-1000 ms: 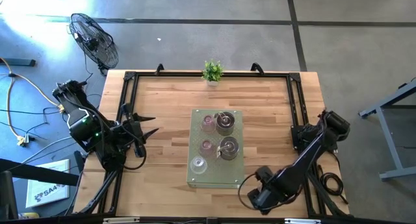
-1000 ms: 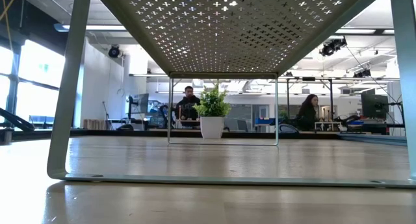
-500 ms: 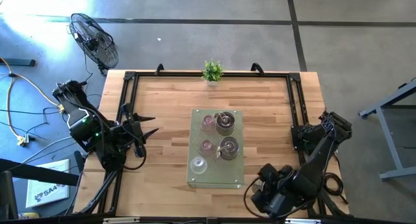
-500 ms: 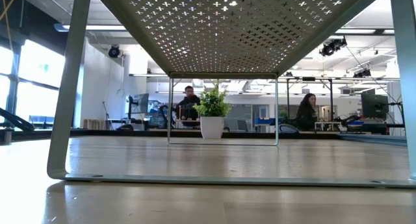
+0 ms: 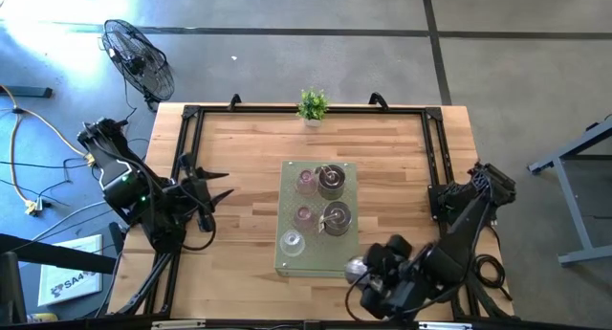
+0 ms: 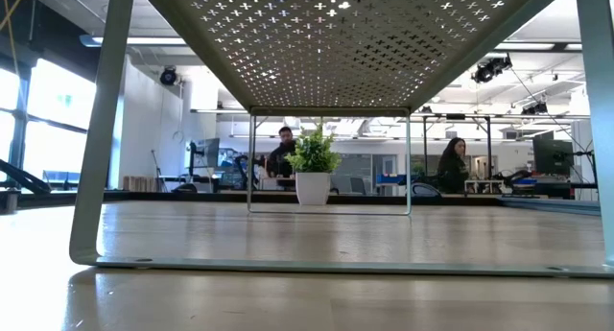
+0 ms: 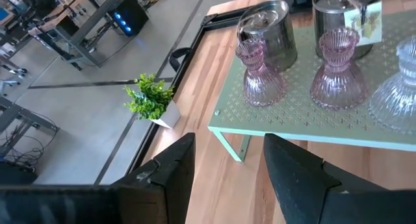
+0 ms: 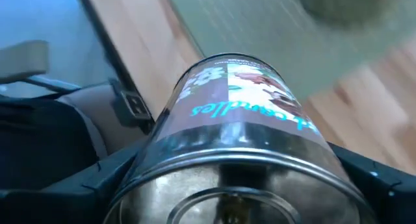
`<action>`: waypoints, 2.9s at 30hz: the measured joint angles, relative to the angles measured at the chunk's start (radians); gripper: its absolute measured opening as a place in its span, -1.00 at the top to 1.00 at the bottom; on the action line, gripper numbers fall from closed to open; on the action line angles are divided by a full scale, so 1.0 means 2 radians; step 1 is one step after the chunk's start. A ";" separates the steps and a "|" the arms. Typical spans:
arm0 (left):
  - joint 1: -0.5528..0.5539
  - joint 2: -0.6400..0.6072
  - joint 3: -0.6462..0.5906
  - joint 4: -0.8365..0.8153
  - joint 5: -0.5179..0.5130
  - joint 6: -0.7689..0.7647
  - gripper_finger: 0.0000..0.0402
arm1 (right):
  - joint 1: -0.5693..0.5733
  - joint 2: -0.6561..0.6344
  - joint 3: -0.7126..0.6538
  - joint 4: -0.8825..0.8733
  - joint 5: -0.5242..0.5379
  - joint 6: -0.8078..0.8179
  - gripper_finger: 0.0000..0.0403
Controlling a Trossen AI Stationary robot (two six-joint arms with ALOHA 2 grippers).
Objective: Pick & Place candle stick holders
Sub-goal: Put the silver scented candle on the shelf
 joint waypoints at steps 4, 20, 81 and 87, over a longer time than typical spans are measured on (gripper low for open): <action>0.000 0.000 -0.013 0.000 0.000 -0.002 0.12 | -0.013 0.000 0.000 0.037 0.006 -0.061 -0.75; 0.000 0.000 -0.020 0.003 0.000 -0.004 0.12 | -0.075 0.000 0.000 0.003 -0.075 -0.127 -0.75; 0.000 0.000 -0.019 0.003 -0.002 -0.004 0.12 | -0.167 0.002 -0.001 0.047 -0.197 -0.168 -0.75; 0.000 0.000 -0.019 0.003 -0.002 -0.004 0.12 | -0.166 0.003 0.007 0.045 -0.202 -0.165 -0.75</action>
